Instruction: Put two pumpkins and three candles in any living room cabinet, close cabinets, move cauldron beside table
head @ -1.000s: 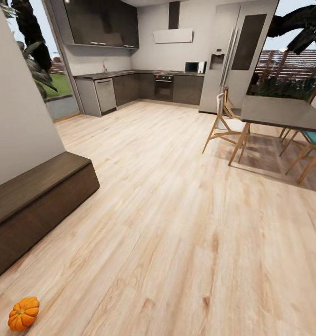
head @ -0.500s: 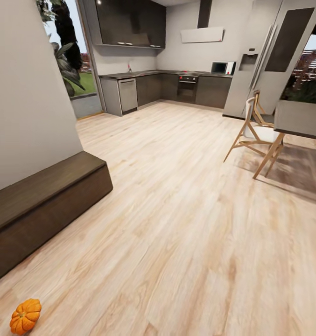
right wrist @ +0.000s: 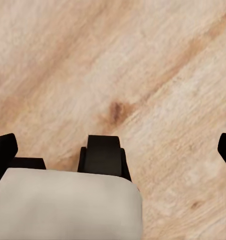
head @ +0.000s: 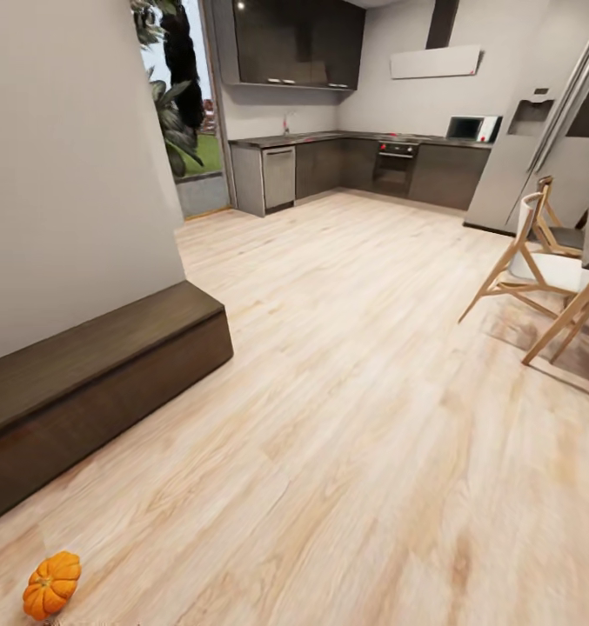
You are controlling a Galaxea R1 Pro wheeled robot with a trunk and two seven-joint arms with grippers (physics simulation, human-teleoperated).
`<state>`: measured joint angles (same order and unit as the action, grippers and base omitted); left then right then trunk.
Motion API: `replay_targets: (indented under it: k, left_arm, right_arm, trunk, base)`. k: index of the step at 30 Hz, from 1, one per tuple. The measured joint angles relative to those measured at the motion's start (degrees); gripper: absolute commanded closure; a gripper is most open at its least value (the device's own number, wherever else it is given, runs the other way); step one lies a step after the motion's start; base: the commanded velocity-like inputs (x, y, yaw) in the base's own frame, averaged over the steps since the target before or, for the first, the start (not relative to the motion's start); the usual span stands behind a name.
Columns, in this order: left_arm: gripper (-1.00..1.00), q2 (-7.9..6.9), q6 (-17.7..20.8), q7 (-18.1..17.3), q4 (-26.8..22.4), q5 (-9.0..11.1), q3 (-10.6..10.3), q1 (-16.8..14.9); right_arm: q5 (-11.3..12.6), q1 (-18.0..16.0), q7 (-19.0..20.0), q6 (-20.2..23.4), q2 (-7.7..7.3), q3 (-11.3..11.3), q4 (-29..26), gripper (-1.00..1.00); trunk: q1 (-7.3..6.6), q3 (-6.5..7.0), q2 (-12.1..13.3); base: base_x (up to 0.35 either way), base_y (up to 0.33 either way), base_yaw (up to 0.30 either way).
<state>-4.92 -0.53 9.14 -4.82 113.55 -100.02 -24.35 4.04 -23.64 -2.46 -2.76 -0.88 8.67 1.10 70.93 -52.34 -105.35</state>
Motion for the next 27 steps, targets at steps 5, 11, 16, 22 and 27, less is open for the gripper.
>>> replay_targets:
  k: [5, 11, 16, 22, 27]
  left_arm:
    - [-1.00, 0.04, 0.0, 0.0, 0.0, 0.1, 0.0, 0.0]
    - [-1.00, 0.08, 0.0, 0.0, 0.0, 0.1, 0.0, 0.0]
    - [-1.00, 0.07, 0.0, 0.0, 0.0, 0.1, 0.0, 0.0]
    - [-1.00, 0.86, 0.0, 0.1, 0.0, 0.1, 0.1, 0.0]
    - [-1.00, 1.20, 0.0, 0.1, 0.1, 0.2, 0.1, 0.0]
  right_arm:
    - [0.0, 0.0, 0.0, 0.0, 0.00, 0.0, 0.0, -1.00]
    - [0.0, 0.0, 0.0, 0.0, 0.01, 0.0, 0.0, -1.00]
    - [0.0, 0.0, 0.0, 0.0, 0.01, 0.0, 0.0, -1.00]
    - [-0.1, 0.0, 0.0, 0.0, 0.01, 0.0, 0.0, -1.00]
    - [-0.1, 0.0, -0.1, 0.0, 0.00, 0.0, 0.0, -1.00]
  trunk:
    - [0.00, 0.00, 0.0]
    - [0.00, 0.00, 0.0]
    - [0.00, 0.00, 0.0]
    - [0.00, 0.00, 0.0]
    - [0.00, 0.00, 0.0]
  base:
    - [0.015, -0.015, 0.287]
    - [0.001, -0.001, 0.288]
    - [0.000, 0.000, 0.288]
    - [0.000, 0.000, 0.289]
    - [0.000, 0.000, 0.290]
